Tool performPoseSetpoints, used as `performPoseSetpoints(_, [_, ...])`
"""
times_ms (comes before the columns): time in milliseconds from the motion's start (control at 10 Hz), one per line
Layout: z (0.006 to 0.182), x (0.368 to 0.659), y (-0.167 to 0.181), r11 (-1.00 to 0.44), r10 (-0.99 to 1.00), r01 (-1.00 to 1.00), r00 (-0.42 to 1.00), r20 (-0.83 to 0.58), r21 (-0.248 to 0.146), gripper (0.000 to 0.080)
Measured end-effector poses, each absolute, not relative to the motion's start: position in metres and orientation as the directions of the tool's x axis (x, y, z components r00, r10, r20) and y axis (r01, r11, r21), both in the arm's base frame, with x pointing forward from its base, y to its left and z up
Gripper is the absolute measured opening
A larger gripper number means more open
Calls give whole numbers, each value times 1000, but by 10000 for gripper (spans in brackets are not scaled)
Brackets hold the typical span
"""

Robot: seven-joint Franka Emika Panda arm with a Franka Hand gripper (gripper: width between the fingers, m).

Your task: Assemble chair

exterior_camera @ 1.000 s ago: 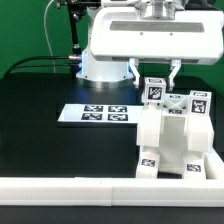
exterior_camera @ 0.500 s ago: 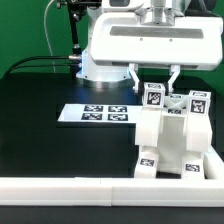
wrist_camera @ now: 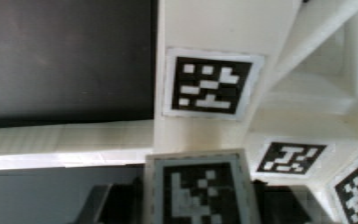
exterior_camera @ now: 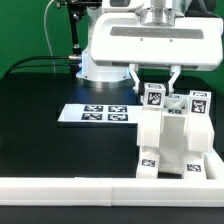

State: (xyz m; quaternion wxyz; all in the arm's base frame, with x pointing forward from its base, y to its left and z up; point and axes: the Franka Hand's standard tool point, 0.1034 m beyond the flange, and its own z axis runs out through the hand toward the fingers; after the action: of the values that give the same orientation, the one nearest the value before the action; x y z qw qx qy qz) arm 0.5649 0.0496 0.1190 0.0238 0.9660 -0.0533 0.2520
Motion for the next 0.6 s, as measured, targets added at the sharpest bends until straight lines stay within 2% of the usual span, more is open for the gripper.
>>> performPoseSetpoints(100, [119, 565, 50, -993, -90, -115, 867, 489, 19, 482])
performPoseSetpoints(200, [119, 565, 50, -993, -90, -114, 867, 489, 20, 482])
performPoseSetpoints(300, [118, 564, 50, -994, -85, -109, 875, 477, 23, 612])
performPoseSetpoints(600, [135, 578, 42, -996, -78, -92, 924, 373, 20, 647])
